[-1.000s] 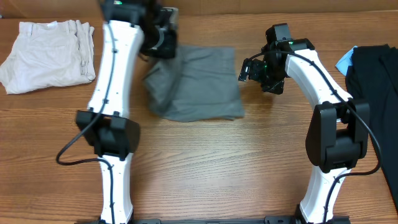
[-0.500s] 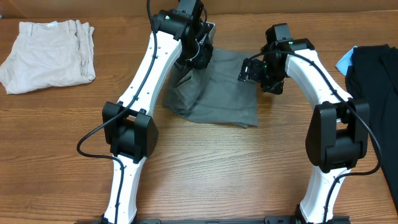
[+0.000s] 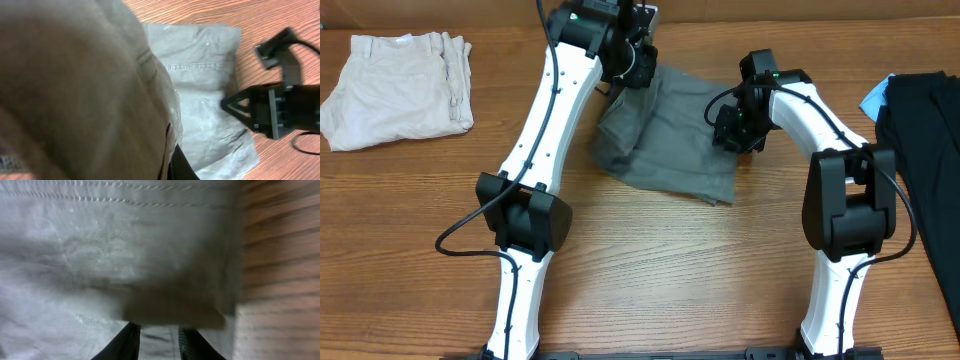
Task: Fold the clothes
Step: 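Lift the left half and fold it rightward over the right half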
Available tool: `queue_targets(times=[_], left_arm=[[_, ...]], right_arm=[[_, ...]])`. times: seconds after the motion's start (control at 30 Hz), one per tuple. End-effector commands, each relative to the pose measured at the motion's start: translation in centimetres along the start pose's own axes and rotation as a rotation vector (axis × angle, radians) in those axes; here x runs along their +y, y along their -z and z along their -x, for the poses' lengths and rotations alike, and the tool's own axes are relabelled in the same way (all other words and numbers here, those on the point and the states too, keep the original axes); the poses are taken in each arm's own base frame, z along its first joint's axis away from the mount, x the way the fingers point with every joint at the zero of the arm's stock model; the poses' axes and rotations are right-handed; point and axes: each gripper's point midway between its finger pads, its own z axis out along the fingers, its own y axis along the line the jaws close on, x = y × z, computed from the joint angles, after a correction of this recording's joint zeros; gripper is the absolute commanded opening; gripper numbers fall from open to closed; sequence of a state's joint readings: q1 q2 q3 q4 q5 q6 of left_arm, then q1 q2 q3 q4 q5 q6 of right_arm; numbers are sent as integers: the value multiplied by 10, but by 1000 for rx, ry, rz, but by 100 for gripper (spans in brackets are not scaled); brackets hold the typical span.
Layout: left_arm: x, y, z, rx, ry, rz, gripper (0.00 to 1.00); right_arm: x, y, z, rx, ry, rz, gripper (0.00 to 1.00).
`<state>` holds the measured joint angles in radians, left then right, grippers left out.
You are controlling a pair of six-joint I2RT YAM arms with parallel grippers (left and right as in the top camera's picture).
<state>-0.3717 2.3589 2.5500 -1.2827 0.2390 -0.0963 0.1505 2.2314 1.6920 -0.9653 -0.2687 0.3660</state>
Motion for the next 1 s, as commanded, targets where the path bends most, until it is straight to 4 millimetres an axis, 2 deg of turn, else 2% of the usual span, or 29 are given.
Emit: queue_targets(times=[0.0, 0.13, 0.27, 0.33, 0.43, 0.53, 0.73, 0.87, 0.97], left_arm=[[-30, -2, 6, -28, -25, -49, 4], [-46, -14, 5, -26, -47, -65, 4], [-63, -41, -7, 21, -66, -78, 4], [-66, -61, -14, 51, -68, -88, 4], [-79, -76, -18, 71, -73, -165, 4], [-94, -80, -17, 63, -85, -233, 4], [-111, -83, -14, 41, -111, -253, 4], [-122, -91, -17, 41, -111, -267, 4], [-125, -100, -21, 51, -116, -268, 18]], right_arm=[[-6, -21, -7, 55, -12, 2, 27], [-6, -22, -8, 58, -13, 0, 28], [-6, -23, -6, 53, -11, 3, 28], [-6, -22, -6, 51, -12, 4, 28], [-6, -22, -6, 55, -14, 2, 28], [-7, -22, -7, 56, -14, 1, 28], [-14, -17, -1, 48, -37, 6, 29], [-14, -10, 1, 76, -25, 91, 29], [-21, -7, 3, 77, -43, 88, 29]])
